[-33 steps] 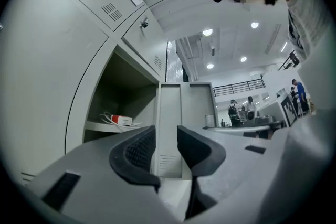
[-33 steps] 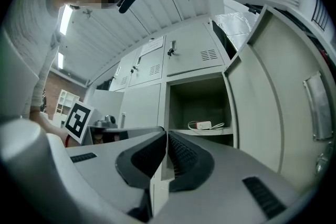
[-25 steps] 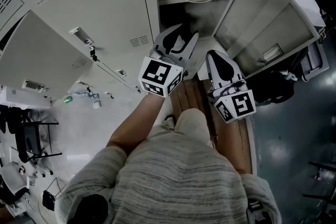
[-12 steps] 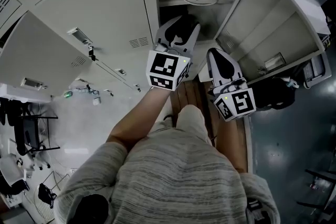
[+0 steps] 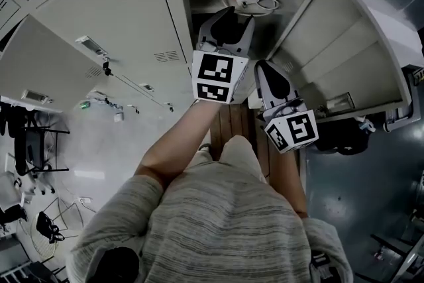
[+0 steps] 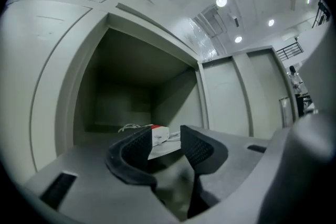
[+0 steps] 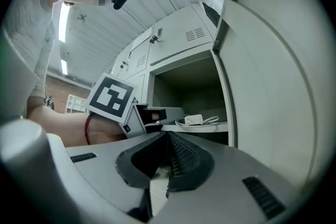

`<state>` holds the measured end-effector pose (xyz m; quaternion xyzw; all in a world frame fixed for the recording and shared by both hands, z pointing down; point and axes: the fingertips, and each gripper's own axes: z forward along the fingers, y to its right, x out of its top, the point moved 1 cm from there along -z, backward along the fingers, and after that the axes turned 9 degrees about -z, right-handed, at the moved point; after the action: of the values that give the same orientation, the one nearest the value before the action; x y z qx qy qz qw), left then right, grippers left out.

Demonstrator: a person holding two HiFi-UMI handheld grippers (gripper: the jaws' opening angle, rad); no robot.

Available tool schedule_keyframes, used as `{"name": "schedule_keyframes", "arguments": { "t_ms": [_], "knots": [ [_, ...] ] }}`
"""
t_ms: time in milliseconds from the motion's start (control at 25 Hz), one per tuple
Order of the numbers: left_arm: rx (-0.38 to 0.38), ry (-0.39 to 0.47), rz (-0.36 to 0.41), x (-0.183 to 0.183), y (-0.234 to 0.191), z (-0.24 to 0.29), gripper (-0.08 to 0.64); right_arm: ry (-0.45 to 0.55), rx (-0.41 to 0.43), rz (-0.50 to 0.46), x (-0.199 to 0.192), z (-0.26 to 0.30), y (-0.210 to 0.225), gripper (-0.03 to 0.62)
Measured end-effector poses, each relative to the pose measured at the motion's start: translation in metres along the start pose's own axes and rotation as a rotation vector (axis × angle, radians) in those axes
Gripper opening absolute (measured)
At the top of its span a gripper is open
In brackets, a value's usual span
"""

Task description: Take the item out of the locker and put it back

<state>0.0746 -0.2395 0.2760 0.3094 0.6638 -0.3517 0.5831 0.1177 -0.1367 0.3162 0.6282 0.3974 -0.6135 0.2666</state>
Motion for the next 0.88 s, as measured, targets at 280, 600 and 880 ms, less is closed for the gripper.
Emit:
{"name": "schedule_keyframes", "arguments": {
  "t_ms": [280, 600, 880],
  "knots": [
    [0.106, -0.058, 0.016, -0.001, -0.005, 0.031, 0.295, 0.011, 0.078, 0.038, -0.01, 0.004, 0.015, 0.028],
    [0.26, -0.137, 0.018, -0.002, -0.013, 0.056, 0.31, 0.025, 0.126, 0.096, -0.018, 0.003, 0.026, 0.028],
    [0.382, -0.212, -0.005, -0.016, -0.021, 0.069, 0.31, -0.021, 0.237, 0.143, -0.019, -0.004, 0.015, 0.028]
  ]
}}
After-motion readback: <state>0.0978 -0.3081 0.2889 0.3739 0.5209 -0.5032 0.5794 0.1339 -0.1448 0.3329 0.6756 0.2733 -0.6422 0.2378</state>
